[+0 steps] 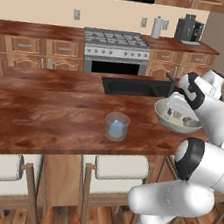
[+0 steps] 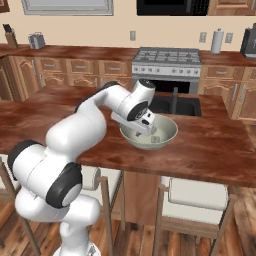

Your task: There are four ice cubes in the ice bowl. Place two ice cubes in each glass of water.

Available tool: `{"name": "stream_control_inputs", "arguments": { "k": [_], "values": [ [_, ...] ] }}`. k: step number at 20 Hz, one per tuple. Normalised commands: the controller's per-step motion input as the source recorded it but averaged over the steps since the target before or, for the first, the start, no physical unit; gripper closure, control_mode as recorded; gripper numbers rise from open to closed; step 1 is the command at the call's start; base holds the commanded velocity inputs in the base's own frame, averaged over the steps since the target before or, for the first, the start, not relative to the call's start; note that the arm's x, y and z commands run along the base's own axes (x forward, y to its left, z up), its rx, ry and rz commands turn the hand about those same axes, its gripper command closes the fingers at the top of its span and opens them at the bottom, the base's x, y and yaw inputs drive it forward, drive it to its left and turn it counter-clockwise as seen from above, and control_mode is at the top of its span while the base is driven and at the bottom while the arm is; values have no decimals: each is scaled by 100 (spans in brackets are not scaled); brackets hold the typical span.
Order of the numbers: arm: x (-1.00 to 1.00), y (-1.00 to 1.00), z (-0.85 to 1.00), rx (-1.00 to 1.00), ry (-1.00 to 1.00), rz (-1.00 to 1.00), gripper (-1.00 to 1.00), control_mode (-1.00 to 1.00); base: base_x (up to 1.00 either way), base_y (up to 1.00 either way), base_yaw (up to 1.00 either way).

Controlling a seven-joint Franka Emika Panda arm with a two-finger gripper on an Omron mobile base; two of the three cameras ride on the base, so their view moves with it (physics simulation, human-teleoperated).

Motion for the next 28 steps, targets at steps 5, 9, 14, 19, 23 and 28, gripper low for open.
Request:
{"name": "stream_control_inputs", "arguments": {
  "k": [5, 9, 14, 19, 23, 28],
  "values": [
    [23, -3, -17, 0, 0, 6, -100, -100, 0, 0, 0],
    [23, -10, -15, 0, 0, 7, -100, -100, 0, 0, 0],
    [22, -8, -15, 0, 0, 7, -100, -100, 0, 0, 0],
    [15, 0, -13, -2, 0, 6, -100, -100, 0, 0, 0],
    [18, 0, -14, -2, 0, 4, -100, -100, 0, 0, 0],
    [24, 0, -14, 0, -1, 4, -100, -100, 0, 0, 0]
  ]
}}
